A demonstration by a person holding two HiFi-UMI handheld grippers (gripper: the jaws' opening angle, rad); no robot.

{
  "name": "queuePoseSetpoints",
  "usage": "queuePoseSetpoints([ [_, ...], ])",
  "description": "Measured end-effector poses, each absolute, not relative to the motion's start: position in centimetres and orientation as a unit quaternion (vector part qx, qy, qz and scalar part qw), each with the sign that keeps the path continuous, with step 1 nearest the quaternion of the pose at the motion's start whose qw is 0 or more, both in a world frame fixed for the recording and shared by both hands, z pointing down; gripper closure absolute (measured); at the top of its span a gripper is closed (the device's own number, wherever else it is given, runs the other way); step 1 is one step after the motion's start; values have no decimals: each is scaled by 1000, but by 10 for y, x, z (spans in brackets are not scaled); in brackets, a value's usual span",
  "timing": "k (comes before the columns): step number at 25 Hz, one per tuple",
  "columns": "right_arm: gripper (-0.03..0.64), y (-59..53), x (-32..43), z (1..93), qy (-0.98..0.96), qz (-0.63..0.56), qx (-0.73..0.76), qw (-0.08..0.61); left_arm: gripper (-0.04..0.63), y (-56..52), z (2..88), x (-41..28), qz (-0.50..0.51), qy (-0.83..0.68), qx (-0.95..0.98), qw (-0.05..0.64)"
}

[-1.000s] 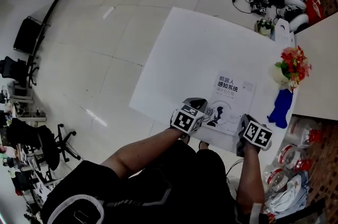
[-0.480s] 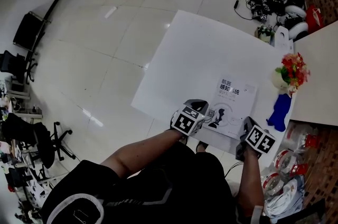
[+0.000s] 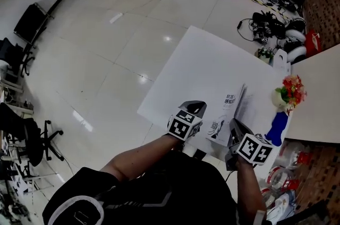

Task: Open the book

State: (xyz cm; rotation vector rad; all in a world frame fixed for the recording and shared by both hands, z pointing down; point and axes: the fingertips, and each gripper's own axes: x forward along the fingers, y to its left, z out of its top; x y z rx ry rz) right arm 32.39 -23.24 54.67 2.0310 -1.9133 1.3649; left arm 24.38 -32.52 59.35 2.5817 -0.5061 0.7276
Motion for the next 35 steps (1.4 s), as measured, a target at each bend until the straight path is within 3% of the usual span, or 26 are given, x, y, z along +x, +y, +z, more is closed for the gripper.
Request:
queuePoseSetpoints([
  [8, 616, -298, 245, 550, -662, 452, 594, 64, 600, -380, 551, 179, 192, -256, 921, 221],
  [22, 615, -354, 163, 668, -654, 495, 523, 233, 600, -410, 558, 71, 171, -340, 888, 258],
  [30, 600, -360, 146, 696, -659, 500, 500, 256, 600, -408, 556, 63, 165, -330, 892, 262],
  [35, 600, -365, 153, 673, -677, 491, 507, 210, 600, -413, 540, 78, 145, -313, 904, 252],
])
